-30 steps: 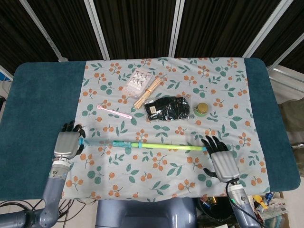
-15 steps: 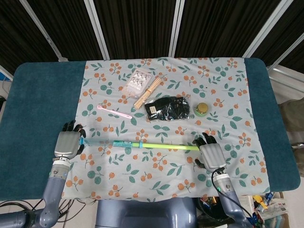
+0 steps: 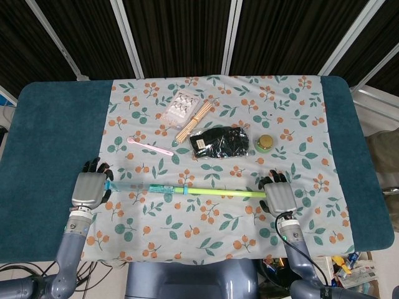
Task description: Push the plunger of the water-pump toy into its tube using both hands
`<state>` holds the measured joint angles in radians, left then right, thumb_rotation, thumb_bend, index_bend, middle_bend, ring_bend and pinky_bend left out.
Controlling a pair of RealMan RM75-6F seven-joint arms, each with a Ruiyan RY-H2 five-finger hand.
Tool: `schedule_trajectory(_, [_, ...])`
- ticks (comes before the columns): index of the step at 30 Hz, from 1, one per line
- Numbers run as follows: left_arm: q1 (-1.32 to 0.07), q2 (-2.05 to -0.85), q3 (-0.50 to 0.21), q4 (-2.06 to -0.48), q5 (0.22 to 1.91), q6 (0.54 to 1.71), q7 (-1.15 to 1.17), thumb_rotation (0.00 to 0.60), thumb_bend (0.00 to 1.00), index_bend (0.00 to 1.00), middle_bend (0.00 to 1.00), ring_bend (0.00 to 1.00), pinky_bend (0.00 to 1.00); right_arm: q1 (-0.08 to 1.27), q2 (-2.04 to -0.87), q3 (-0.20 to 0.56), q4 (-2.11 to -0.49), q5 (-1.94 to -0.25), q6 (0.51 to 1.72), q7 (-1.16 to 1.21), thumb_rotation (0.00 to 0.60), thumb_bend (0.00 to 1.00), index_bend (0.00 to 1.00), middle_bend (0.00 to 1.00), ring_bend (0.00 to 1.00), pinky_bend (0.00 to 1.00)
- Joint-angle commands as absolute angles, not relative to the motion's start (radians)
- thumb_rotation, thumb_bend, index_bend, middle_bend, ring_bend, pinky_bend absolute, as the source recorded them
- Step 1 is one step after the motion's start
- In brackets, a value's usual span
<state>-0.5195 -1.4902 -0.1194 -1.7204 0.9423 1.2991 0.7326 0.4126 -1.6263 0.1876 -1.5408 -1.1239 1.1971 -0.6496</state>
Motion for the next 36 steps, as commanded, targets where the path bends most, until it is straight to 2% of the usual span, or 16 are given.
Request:
schedule_trajectory(1, [-0.520, -1.490, -0.120, -1.719, 0.941, 1.298, 0.731, 0.600, 0.38, 0.57, 0.24, 0.06, 0.13, 0.415, -1.633, 0.188, -1.530, -1.108, 1.194, -0.649, 0.600, 0.21, 0.46, 0.35, 0.12, 0.16])
schedule_trajectory(17, [-0.518, -1.487, -0.116, -1.716, 0.943, 1.294, 0.723, 0.600, 0.38, 0.57, 0.24, 0.06, 0.13, 0.438, -1.651, 0.181, -1.490, -1.066, 1.193, -0.658, 0.600, 0.25, 0.50, 0.36, 0.12, 0.16])
schedule_trajectory(24, [-0.518, -1.487, -0.115, -1.716, 0.943, 1.294, 0.724, 0.600, 0.38, 0.57, 0.24, 0.06, 0.13, 0.441, -1.657, 0.172, -1.482, -1.074, 1.197, -0.640, 0.600, 0.38, 0.58, 0.44, 0.15, 0.16])
schedule_trajectory(36, [-0.519, -1.482, -0.115, -1.732, 0.949, 1.299, 0.725, 0.600, 0.38, 0.57, 0.24, 0.06, 0.13, 0.455, -1.658, 0.166, -1.489, -1.098, 1.208, -0.636, 0.600, 0.48, 0.69, 0.54, 0.21, 0.17])
